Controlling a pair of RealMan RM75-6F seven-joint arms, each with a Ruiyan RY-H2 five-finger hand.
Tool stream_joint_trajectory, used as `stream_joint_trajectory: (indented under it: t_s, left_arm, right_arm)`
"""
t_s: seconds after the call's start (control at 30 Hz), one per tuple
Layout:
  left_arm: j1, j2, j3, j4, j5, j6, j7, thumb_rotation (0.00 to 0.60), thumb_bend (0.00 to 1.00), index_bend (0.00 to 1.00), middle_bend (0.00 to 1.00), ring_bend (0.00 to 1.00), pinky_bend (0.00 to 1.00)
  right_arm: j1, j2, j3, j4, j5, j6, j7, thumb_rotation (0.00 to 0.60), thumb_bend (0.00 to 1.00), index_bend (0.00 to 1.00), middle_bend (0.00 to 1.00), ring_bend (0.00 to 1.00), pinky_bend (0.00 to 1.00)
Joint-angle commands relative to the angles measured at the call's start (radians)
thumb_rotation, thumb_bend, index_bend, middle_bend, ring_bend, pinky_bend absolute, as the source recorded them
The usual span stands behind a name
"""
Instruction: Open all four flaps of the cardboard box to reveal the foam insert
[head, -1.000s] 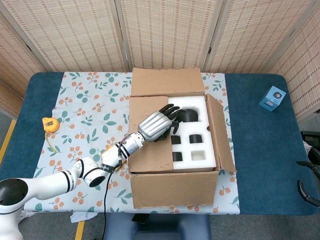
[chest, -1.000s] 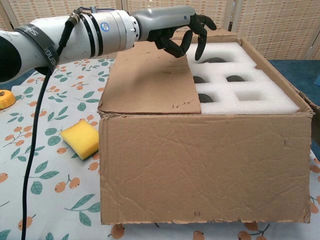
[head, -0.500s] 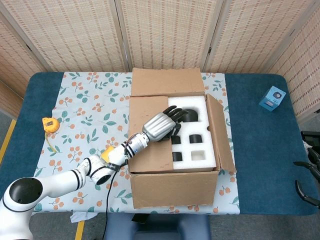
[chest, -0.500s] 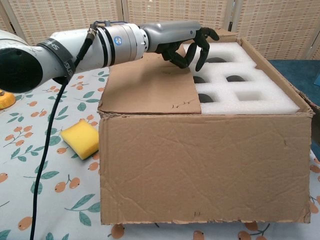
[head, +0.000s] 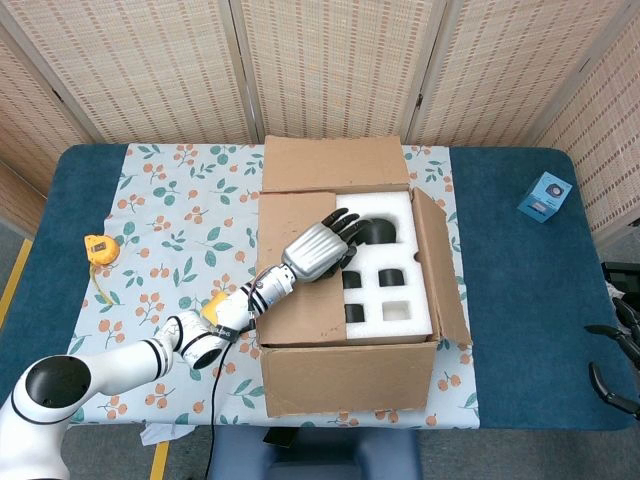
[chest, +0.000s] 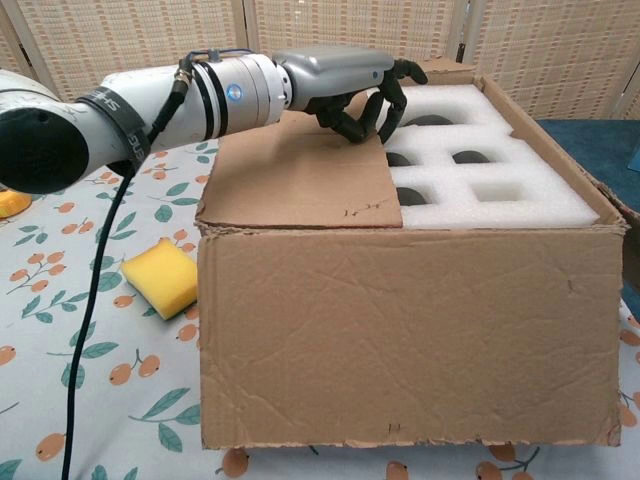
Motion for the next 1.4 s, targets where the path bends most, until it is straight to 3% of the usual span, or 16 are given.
stream_joint_trajectory:
  t_s: [0.03,0.37,0.67,1.4]
  left_arm:
    - [0.003,0.002,0.001,-0.002,-0.007,0.009,0.018,0.600,1.00,0.64,0.07,0.00,0.00]
    - [0.014,0.022,-0.001,-0.034,-0.028,0.035,0.075,0.600,1.00,0.65,0.07,0.00,0.00]
    - [0.026,0.070,-0.020,-0.127,-0.051,0.067,0.137,0.600,1.00,0.65,0.07,0.00,0.00]
    - [0.080,0.238,-0.060,-0.410,-0.204,0.167,0.470,0.600,1.00,0.67,0.07,0.00,0.00]
  right_arm:
    - [0.001,-0.001,0.000,0.000,-0.002,-0.004,-0.001,0.287,0.55,0.26,0.00,0.00,0.00]
    - [0.001,0.004,-0.001,-0.004,-0.005,-0.012,0.002,0.286,0.55,0.26,0.00,0.00,0.00]
    - [0.002,0.005,-0.001,-0.008,-0.007,-0.019,0.002,0.286,0.55,0.26,0.00,0.00,0.00]
    - [0.000,0.007,-0.009,-0.016,-0.028,-0.014,-0.003,0.286,0.55,0.26,0.00,0.00,0.00]
